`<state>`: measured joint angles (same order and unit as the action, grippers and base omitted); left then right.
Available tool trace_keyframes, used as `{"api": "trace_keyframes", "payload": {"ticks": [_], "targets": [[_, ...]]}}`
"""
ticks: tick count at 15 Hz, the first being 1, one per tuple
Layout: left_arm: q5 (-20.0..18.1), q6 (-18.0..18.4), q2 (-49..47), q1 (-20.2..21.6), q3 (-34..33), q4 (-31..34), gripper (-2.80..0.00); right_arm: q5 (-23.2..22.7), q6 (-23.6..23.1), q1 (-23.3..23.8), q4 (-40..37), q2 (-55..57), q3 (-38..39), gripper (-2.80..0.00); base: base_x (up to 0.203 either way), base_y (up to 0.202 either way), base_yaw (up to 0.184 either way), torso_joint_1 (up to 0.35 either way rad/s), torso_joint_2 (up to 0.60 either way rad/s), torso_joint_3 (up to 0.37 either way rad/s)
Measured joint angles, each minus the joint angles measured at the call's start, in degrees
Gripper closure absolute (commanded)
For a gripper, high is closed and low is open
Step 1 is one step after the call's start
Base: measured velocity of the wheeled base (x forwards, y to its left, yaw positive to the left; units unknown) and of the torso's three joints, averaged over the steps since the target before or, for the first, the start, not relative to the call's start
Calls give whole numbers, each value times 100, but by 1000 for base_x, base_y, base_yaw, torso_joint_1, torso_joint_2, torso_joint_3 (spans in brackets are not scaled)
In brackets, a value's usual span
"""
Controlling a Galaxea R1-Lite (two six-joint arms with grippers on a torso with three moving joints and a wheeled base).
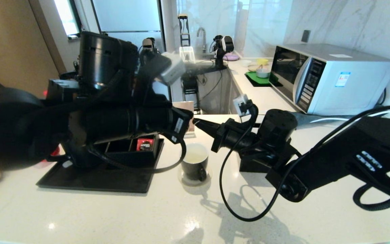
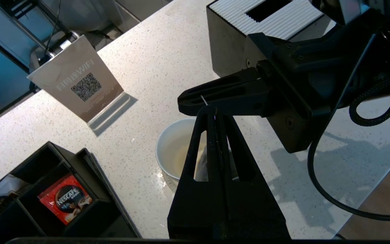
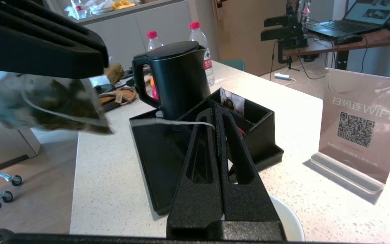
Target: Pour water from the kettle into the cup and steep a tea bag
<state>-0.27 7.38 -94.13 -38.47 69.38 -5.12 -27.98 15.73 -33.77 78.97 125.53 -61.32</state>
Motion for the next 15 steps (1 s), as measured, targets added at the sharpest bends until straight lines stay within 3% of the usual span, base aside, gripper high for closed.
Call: {"api": "trace_keyframes", "payload": {"ticks": [15], "targets": [[-6,-207,-235,6,-33,-28,0,4,1,43,29,22,-1,0,0,0,0,0,0,0]]}}
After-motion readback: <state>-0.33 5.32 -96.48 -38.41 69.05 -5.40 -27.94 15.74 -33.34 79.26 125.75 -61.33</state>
